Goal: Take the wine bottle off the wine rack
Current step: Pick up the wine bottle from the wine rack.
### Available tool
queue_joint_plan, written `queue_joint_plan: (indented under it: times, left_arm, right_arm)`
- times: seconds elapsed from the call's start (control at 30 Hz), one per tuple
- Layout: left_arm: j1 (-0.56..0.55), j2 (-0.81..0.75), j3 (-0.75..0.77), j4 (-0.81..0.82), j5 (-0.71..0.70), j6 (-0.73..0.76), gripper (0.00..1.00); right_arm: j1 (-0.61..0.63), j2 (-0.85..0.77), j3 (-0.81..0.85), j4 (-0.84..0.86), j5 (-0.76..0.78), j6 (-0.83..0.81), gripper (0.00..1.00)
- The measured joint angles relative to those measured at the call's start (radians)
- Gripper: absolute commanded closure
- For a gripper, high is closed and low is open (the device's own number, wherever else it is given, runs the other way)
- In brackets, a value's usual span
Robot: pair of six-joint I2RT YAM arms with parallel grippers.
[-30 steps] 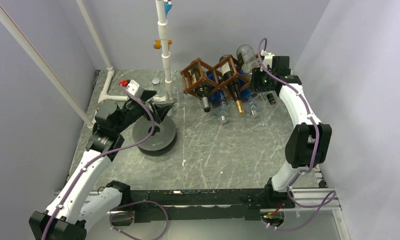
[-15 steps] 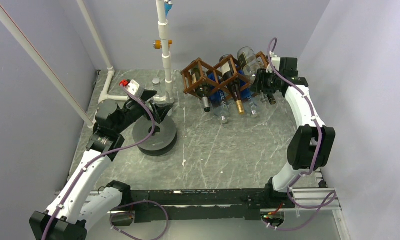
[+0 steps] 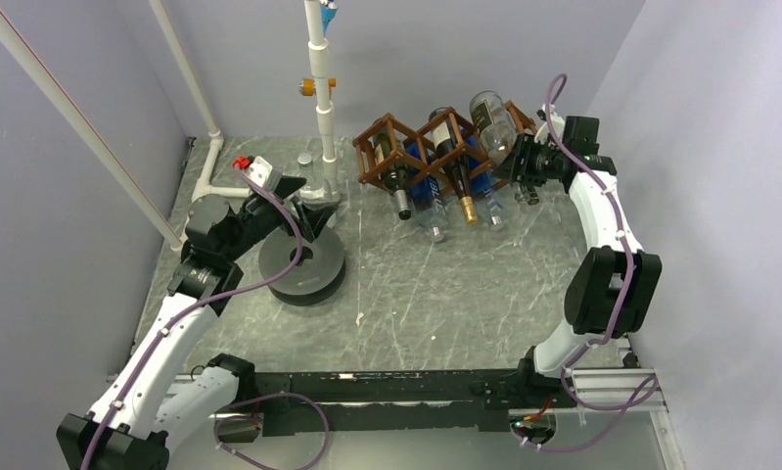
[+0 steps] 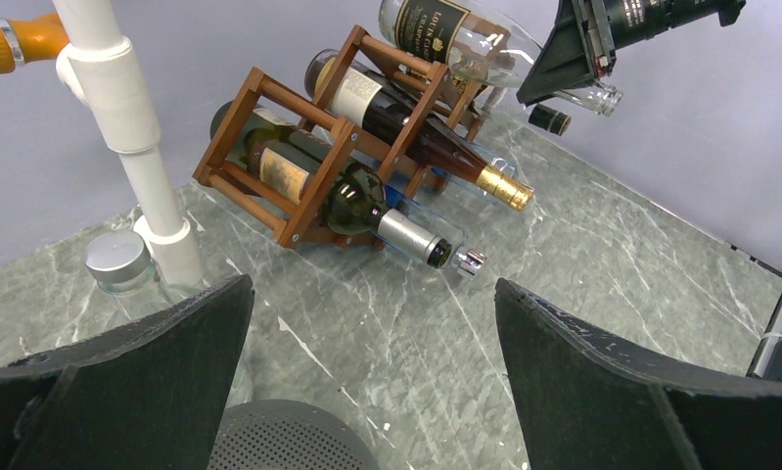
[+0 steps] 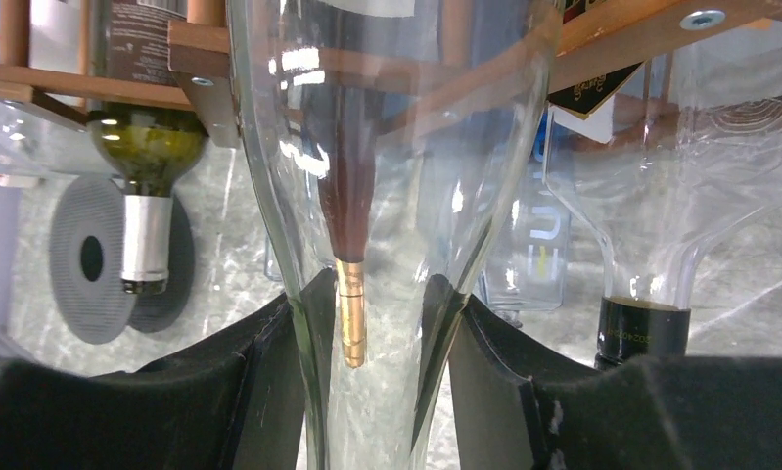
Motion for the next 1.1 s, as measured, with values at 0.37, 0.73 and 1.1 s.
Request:
queue_joint_plan:
  times: [0.37, 0.73, 1.1]
  left_arm:
    - [0.000, 0.000, 0.000, 0.000, 0.000, 0.000, 0.01]
    - [0.000, 0.000, 0.000, 0.000, 0.000, 0.000, 0.01]
    - [0.000, 0.000, 0.000, 0.000, 0.000, 0.000, 0.01]
  right_arm:
    - [-0.053, -0.007, -0.027, 0.060, -0.119, 0.094, 1.00]
    - [-0.063, -0.032, -0.055, 0.089, -0.173, 0.148, 1.00]
    - [-0.066, -0.034, -0.075, 0.113, -0.210, 0.177, 1.00]
